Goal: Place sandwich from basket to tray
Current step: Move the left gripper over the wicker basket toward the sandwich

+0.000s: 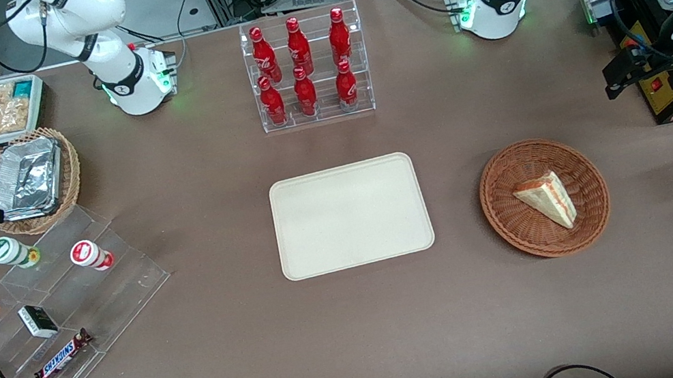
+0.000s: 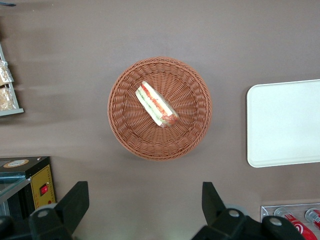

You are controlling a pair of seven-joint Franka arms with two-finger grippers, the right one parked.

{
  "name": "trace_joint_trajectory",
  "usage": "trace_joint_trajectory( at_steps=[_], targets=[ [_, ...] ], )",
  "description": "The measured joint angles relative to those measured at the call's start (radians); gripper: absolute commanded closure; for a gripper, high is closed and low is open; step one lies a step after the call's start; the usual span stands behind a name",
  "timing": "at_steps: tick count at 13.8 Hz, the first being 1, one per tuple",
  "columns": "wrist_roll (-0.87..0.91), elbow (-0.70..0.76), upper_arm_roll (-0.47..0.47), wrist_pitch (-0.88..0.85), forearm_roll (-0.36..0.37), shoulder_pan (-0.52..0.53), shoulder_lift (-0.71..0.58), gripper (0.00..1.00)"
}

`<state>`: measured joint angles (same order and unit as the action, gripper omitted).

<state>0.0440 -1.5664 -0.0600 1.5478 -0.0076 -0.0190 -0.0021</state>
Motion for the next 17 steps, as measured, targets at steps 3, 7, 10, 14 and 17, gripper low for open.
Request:
trace_joint_trajectory(
  at_steps=[3, 7, 10, 14, 17],
  targets=[
    [0.000, 0.000, 0.000, -0.009, 0.000, 0.000, 0.004, 0.00],
    [0.000, -0.015, 0.000, -0.004, 0.000, 0.000, 0.029, 0.00],
    [0.008, -0.106, 0.000, 0.101, 0.028, 0.000, 0.060, 0.00],
    [0.134, -0.282, 0.001, 0.313, 0.032, 0.000, 0.072, 0.00],
    [0.309, -0.422, 0.001, 0.505, 0.032, 0.000, 0.072, 0.00]
  ],
)
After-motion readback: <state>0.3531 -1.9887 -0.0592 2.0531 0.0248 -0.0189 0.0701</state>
